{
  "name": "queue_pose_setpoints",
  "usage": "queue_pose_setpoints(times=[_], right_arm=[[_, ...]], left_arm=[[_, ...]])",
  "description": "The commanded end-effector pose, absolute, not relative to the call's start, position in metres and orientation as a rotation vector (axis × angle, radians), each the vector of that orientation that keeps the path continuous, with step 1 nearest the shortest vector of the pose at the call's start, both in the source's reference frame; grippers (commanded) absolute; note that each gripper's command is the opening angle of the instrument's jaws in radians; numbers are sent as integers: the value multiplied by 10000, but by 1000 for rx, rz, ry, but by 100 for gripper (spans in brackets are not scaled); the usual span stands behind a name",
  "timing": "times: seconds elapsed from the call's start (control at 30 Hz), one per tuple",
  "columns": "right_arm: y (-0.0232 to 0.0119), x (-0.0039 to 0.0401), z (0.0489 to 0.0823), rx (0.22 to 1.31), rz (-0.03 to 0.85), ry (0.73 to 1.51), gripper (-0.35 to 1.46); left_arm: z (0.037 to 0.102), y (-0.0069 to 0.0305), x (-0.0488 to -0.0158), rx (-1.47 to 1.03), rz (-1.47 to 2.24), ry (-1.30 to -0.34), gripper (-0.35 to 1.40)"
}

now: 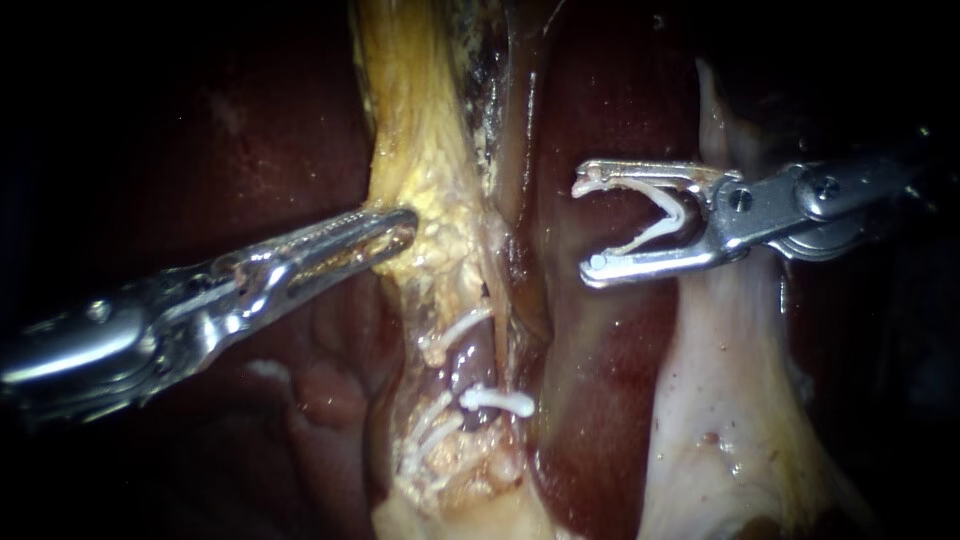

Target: Clipping second clip right tube

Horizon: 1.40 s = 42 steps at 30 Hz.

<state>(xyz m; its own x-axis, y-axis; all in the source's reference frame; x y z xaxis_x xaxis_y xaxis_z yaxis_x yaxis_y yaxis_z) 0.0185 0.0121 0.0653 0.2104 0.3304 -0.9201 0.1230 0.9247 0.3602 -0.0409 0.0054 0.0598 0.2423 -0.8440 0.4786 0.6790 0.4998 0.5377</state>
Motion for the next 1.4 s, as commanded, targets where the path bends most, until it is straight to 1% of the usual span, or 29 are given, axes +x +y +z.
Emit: queue_pose_setpoints(times=[0.03, 0.13, 0.23, 0.27, 0.33, 0.53, 0.77, 0.87, 1.03, 1.4], right_arm=[[120, 185, 652, 396, 149, 1363, 54], [115, 187, 654, 402, 155, 1362, 55], [101, 191, 662, 468, 226, 1349, 56], [94, 194, 667, 506, 270, 1342, 56], [84, 200, 676, 574, 324, 1322, 56], [47, 221, 714, 737, 449, 1217, 57], [20, 246, 757, 829, 529, 1128, 58], [14, 256, 772, 843, 550, 1100, 58], [14, 267, 784, 859, 586, 1084, 58], [15, 291, 788, 879, 610, 1078, 56]], left_arm=[[598, 54, -409, 237, -1054, -811, -35], [593, 57, -407, 241, -1054, -810, -35], [580, 65, -400, 250, -1054, -809, -35], [575, 69, -397, 247, -1058, -812, -35], [563, 76, -389, 239, -1067, -823, -35], [527, 91, -371, 218, -1094, -857, -35], [498, 91, -370, 212, -1109, -877, -35], [493, 88, -373, 207, -1107, -876, -35], [490, 86, -374, 205, -1109, -875, -35], [490, 84, -376, 202, -1109, -875, -35]])
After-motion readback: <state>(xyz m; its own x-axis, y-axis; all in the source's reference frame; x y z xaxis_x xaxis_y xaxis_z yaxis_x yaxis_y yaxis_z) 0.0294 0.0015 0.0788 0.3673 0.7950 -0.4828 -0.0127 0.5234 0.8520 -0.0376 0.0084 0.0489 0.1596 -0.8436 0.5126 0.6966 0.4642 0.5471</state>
